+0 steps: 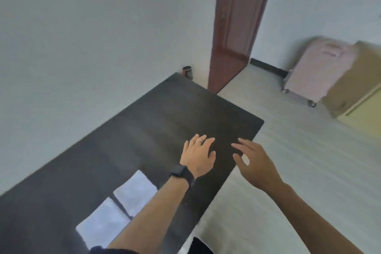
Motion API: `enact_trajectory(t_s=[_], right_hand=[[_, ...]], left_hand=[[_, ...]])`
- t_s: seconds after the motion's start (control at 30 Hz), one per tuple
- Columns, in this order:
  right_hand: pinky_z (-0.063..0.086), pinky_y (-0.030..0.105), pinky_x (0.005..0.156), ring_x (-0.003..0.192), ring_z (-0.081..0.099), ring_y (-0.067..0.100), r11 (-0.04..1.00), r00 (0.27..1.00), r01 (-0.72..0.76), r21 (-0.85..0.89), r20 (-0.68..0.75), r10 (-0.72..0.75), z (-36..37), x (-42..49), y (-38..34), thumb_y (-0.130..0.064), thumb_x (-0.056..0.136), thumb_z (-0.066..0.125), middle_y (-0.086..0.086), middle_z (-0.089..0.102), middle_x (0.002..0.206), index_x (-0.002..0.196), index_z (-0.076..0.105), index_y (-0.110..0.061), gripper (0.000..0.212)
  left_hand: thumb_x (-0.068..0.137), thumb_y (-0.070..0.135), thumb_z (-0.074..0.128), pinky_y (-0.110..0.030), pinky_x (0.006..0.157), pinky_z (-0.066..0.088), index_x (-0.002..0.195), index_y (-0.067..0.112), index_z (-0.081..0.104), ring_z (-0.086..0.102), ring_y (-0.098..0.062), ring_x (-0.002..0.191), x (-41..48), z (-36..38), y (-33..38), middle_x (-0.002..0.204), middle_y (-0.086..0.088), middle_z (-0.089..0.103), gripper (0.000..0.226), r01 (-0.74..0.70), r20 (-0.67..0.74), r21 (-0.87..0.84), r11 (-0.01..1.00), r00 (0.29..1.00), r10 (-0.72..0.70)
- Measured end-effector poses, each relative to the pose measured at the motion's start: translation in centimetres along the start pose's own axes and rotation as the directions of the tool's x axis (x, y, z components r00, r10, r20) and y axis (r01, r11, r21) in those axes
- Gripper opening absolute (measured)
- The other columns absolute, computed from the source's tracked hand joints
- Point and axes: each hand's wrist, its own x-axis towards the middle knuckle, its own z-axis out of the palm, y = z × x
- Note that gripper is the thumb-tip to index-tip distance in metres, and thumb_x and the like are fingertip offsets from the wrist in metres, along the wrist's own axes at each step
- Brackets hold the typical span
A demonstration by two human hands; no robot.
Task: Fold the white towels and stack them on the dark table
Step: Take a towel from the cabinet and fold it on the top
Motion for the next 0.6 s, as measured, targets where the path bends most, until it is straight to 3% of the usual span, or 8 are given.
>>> enact_trajectory(t_s=[0.1,0.23,0.43,0.6], right_hand=[[0.035,0.034,0.114,0.138,0.038,0.015,0.997,0.963,-0.071,0.036,-0.257,0.078,-9.4,-1.9,6.7,-0.037,0.098,0.056,-0.008,0.053,0.144,0.128,0.065,-0.031,0.032],[0.041,0.034,0.106,0.134,0.044,0.019,0.984,0.811,-0.173,0.043,-0.56,0.167,-21.7,-6.0,15.4,-0.035,0.096,0.061,-0.005,0.06,0.136,0.121,0.069,-0.029,0.027],[0.036,0.023,0.099,0.129,0.047,0.023,0.937,0.584,-0.347,0.03,-0.775,0.241,-34.3,-14.0,25.3,-0.032,0.096,0.061,-0.003,0.064,0.13,0.118,0.071,-0.026,0.025],[0.03,0.019,0.099,0.128,0.046,0.022,0.885,0.469,-0.463,0.051,-0.833,0.294,-40.3,-20.0,32.6,-0.033,0.096,0.06,-0.005,0.063,0.13,0.119,0.07,-0.027,0.025]], left_hand=[[0.1,0.038,0.045,-0.047,0.12,0.02,0.148,0.03,0.039,0.023,-0.024,0.148,4.8,-1.9,11.3,0.155,0.0,0.039,0.049,-0.2,-0.054,0.01,0.98,0.978,0.2],[0.096,0.029,0.055,-0.044,0.11,0.036,0.14,0.021,0.051,0.044,-0.026,0.133,8.6,-3.0,27.6,0.141,-0.006,0.053,0.046,-0.471,-0.178,-0.022,0.882,0.87,0.46],[0.095,0.029,0.058,-0.031,0.108,0.036,0.139,0.023,0.052,0.045,-0.022,0.128,9.9,-0.7,45.9,0.14,-0.002,0.054,0.045,-0.667,-0.253,-0.139,0.732,0.739,0.625],[0.096,0.032,0.055,-0.031,0.111,0.035,0.142,0.024,0.049,0.043,-0.019,0.134,10.4,2.8,57.0,0.145,0.0,0.05,0.047,-0.765,-0.19,-0.116,0.634,0.644,0.741]])
